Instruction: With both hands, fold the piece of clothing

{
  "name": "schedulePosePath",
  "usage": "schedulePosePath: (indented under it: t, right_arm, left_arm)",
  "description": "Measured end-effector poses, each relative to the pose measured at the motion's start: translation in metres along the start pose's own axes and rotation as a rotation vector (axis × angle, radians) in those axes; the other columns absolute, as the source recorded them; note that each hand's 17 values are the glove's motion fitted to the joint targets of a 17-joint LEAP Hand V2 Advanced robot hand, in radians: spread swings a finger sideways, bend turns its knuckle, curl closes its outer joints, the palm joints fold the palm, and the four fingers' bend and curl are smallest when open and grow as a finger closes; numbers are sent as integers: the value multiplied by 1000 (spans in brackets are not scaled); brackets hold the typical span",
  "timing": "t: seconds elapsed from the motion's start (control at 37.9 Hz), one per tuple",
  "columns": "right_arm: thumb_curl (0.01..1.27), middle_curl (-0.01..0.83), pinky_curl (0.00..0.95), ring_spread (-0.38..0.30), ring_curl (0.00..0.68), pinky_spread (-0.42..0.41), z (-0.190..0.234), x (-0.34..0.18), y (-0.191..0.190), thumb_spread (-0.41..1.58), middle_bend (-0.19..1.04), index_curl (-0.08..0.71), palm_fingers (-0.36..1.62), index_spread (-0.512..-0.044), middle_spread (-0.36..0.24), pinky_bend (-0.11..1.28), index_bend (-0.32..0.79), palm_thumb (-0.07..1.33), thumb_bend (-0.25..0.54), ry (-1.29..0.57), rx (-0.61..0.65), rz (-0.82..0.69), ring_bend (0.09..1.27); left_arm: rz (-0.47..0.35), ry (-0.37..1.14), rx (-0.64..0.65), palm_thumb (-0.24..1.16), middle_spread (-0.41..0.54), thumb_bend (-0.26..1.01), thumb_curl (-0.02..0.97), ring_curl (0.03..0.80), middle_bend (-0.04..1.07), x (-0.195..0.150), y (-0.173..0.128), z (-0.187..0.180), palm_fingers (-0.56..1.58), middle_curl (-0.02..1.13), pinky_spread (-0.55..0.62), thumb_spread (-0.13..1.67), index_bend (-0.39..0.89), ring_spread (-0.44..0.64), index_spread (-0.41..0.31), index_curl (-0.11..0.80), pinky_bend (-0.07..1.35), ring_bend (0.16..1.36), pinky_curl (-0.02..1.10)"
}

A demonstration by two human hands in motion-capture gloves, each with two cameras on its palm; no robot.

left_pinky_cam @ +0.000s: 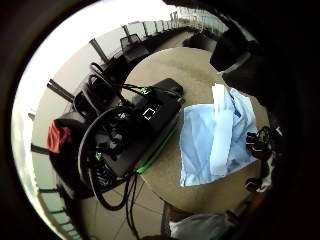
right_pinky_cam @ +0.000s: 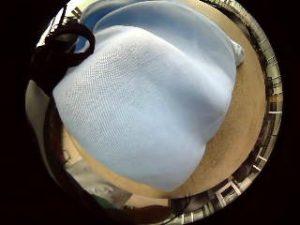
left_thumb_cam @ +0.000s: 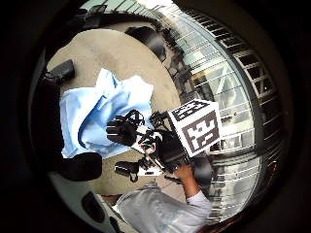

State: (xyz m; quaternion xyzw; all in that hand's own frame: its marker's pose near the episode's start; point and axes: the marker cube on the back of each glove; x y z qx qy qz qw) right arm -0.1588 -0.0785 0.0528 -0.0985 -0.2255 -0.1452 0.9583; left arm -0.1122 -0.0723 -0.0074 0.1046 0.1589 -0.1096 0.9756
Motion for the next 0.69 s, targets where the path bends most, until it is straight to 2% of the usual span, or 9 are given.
schedulePosePath:
  t: [0.05,0.11,0.21,0.26,0.29,0.32,0.45,0.69]
  right_arm:
    - [615,438,329,-236,363,-117,0,31,-12,740,338,246,720,-328,-229,383,186,944,-47,40,5,-10,376]
    - [595,429,307,-218,346,-80,-8,64,-19,824,317,265,745,-332,-219,341,211,894,-52,154,26,15,352]
    - [559,416,293,-178,322,0,-56,113,-1,955,262,304,681,-337,-190,293,249,837,-37,466,130,214,263]
    - [542,410,291,-162,321,34,-77,127,9,1027,239,314,651,-339,-183,283,241,829,-19,553,207,305,241]
    - [539,414,293,-161,324,34,-84,132,13,1023,249,319,702,-338,-185,284,234,816,-29,572,240,336,247]
    - [533,404,285,-144,307,66,-91,135,18,1095,226,310,610,-342,-179,275,199,843,8,574,270,359,215]
    - [501,399,292,-100,305,127,-127,148,51,1236,200,327,577,-345,-171,270,171,841,16,482,433,430,185]
    - [447,389,305,-34,286,194,-134,156,73,1384,182,339,499,-350,-145,280,170,796,-2,461,520,436,165]
  left_arm:
    - [13,-26,-8,496,-33,317,263,336,183,4,2,2,510,376,151,1614,116,76,-57,267,417,586,427]
    - [28,-63,-15,496,-34,325,267,336,186,10,5,6,505,377,155,1611,115,76,-57,267,409,589,425]
    - [63,-160,-20,496,-38,341,272,336,192,28,13,17,497,380,179,1608,120,79,-56,268,397,585,424]
    - [79,-193,-21,495,-39,349,274,336,187,36,17,21,488,380,188,1608,121,80,-56,268,386,587,422]
    - [85,-204,-22,492,-40,352,276,336,190,40,18,23,499,381,185,1609,120,81,-56,268,392,585,424]
    - [91,-212,-24,493,-40,356,277,334,189,43,20,25,484,380,197,1608,120,87,-56,268,382,581,419]
    - [129,-226,-45,478,-46,364,280,334,180,65,30,36,476,379,219,1598,126,92,-56,271,377,580,418]
    - [162,-220,-104,460,-45,383,287,333,178,79,38,44,468,375,235,1598,124,97,-62,273,371,582,415]
